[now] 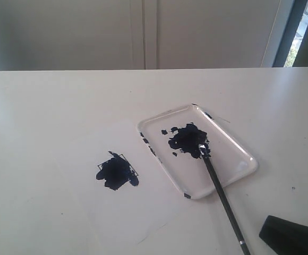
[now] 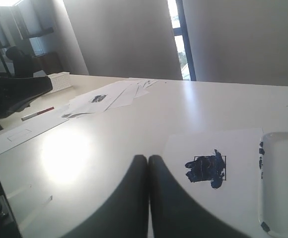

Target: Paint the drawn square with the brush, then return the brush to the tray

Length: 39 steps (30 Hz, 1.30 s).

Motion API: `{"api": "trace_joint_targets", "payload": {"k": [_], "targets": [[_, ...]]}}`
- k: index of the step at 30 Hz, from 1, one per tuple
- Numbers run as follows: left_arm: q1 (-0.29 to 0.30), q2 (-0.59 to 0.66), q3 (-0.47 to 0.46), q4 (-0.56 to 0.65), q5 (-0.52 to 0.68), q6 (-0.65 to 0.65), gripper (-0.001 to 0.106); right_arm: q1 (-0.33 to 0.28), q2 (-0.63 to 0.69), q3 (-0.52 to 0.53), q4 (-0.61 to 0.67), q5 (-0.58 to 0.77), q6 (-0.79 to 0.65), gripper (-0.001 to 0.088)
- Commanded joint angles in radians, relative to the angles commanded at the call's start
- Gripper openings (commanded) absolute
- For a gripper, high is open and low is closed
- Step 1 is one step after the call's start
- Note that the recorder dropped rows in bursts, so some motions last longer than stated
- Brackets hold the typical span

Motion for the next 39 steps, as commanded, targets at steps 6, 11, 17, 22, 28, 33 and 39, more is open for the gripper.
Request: {"api": "trace_joint_targets", "payload": {"k": [6,11,17,22,28,33,39], "targets": [[0.0,0.0,0.0,0.0,0.0,0.0,0.0,0.0,0.0,0.0,0.0,0.0,0.0,0.0],[0.0,0.0,0.0,0.0,0.0,0.0,0.0,0.0,0.0,0.0,0.0,0.0,0.0,0.0],[0.012,0.0,0.0,0.0,-0.004,0.0,0.0,-0.051,0.0,0.0,0.0,-0.004,0.0,0.0],[0.12,0.0,0.0,0.0,-0.022,0.0,0.0,-0.182,0.0,0.0,0.0,-0.004,0.0,0.0],[0.29,0.0,0.0,0.0,-0.044,0.0,0.0,-0.348,0.0,0.0,0.0,-0.002,0.0,0.0],[0.309,0.0,0.0,0.0,-0.044,0.0,0.0,-0.37,0.0,0.0,0.0,0.006,0.0,0.0],[0.309,0.0,0.0,0.0,-0.044,0.0,0.0,-0.37,0.0,0.0,0.0,0.004,0.0,0.0]]}}
